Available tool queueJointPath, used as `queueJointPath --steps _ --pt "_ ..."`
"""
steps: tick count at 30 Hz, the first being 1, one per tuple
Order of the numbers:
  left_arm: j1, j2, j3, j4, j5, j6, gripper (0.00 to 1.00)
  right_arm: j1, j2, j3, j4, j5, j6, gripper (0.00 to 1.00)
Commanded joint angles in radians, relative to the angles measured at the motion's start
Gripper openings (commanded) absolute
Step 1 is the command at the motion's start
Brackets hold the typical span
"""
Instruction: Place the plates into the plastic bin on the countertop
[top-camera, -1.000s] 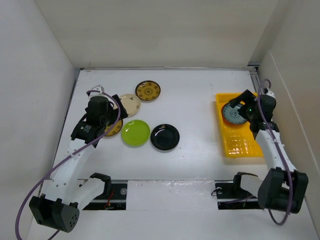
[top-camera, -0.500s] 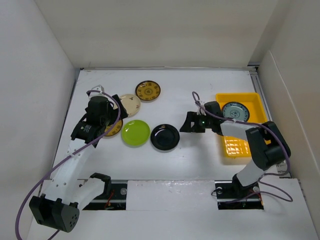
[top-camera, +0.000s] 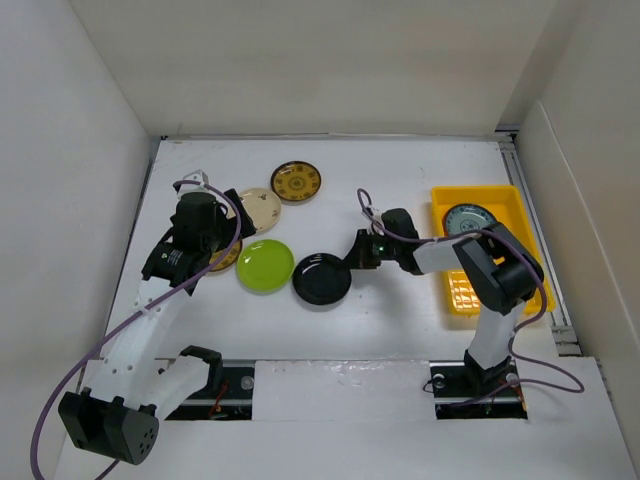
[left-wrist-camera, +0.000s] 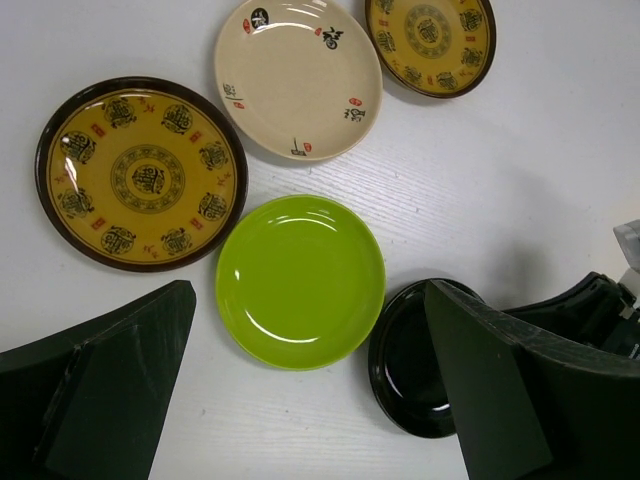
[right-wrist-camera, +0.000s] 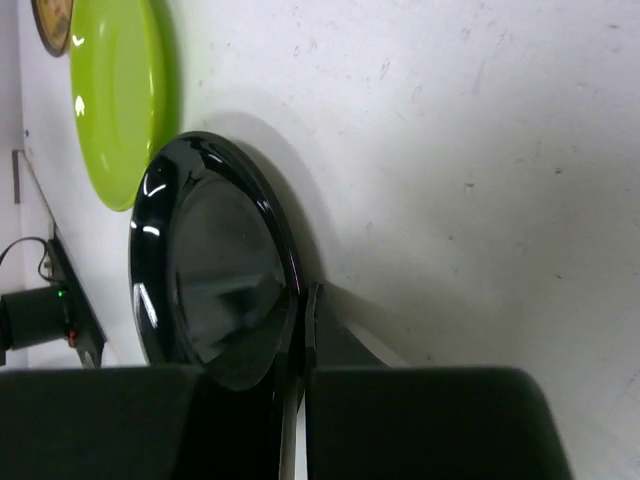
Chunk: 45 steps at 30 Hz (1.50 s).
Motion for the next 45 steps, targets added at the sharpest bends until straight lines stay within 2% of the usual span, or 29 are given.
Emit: queueJointPath --steps 1,4,7,9,10,12,13,15,17,20,21,24,30,31,33,34,35,36,37,39,40,41,44,45 --pt "0.001 -0.001 0.010 0.027 0.000 0.012 1.00 -0.008 0.027 -0.013 -0.074 0.079 0.018 0.00" --pt "0.001 -0.001 0.010 0.027 0.000 0.012 1.00 -0.046 -0.046 -0.036 -0.123 0.166 0.041 0.00" --pt "0.001 -0.001 0.010 0.027 0.000 0.012 1.00 -0.112 -0.223 -0.059 -0.226 0.293 0.062 0.00" --pt "0.001 -0.001 0.010 0.027 0.000 0.012 1.00 -0.159 -0.397 -0.059 -0.300 0.384 0.062 0.00" --pt "0.001 -0.001 0.010 0.027 0.000 0.012 1.00 -0.214 -0.453 -0.059 -0.376 0.484 0.062 0.00" --pt "0.001 -0.001 0.010 0.027 0.000 0.012 1.00 -0.331 -0.593 -0.048 -0.453 0.572 0.062 0.00" --pt "0.001 -0.001 0.010 0.027 0.000 0.012 1.00 -0.332 -0.628 -0.048 -0.453 0.582 0.062 0.00" --pt "0.001 -0.001 0.010 0.027 0.000 0.012 1.00 -0.483 -0.689 -0.036 -0.498 0.571 0.049 0.00" --pt "0.001 -0.001 0.010 0.027 0.000 0.012 1.00 -0.631 -0.711 -0.024 -0.521 0.571 0.049 0.00" --pt "0.001 -0.001 0.010 0.027 0.009 0.012 1.00 -0.770 -0.711 -0.014 -0.521 0.605 0.076 0.00" --pt "0.001 -0.001 0.010 0.027 0.009 0.012 1.00 -0.852 -0.711 -0.014 -0.521 0.594 0.085 0.00" --pt "0.001 -0.011 0.001 0.027 0.009 0.012 1.00 -0.957 -0.668 -0.025 -0.457 0.520 0.096 0.00" --pt "0.001 -0.011 0.001 0.027 0.018 0.021 1.00 -0.980 -0.539 -0.025 -0.380 0.426 0.105 0.00" --pt "0.001 -0.011 0.001 0.027 0.018 0.021 1.00 -0.980 -0.524 -0.014 -0.366 0.388 0.105 0.07" --pt "0.001 -0.011 0.001 0.027 0.018 0.021 1.00 -0.980 -0.502 -0.005 -0.352 0.348 0.105 0.15" --pt "0.001 -0.011 0.001 0.027 0.018 0.021 1.00 -0.970 -0.502 -0.005 -0.352 0.347 0.105 0.24" --pt "0.001 -0.011 0.001 0.027 0.018 0.021 1.00 -0.950 -0.502 -0.005 -0.352 0.347 0.105 0.54" --pt "0.001 -0.011 0.001 0.027 0.018 0.021 1.00 -0.938 -0.518 0.007 -0.352 0.364 0.105 0.66" --pt "0.001 -0.011 0.001 0.027 0.018 0.021 1.00 -0.937 -0.533 0.007 -0.372 0.386 0.105 0.73" --pt "0.001 0.008 0.001 0.027 0.007 0.012 1.00 -0.901 -0.570 0.018 -0.387 0.413 0.105 0.93" --pt "0.001 0.008 0.013 0.015 -0.018 0.012 1.00 -0.882 -0.617 0.018 -0.398 0.427 0.087 0.94" --pt "0.001 0.020 0.013 0.015 -0.029 0.012 1.00 -0.855 -0.643 0.033 -0.407 0.448 0.072 1.00" --pt "0.001 0.029 0.024 -0.007 -0.098 -0.021 1.00 -0.644 -0.720 0.084 -0.455 0.491 -0.003 1.00" --pt "0.001 0.029 0.036 -0.022 -0.124 -0.031 1.00 -0.512 -0.720 0.096 -0.470 0.479 -0.022 1.00"
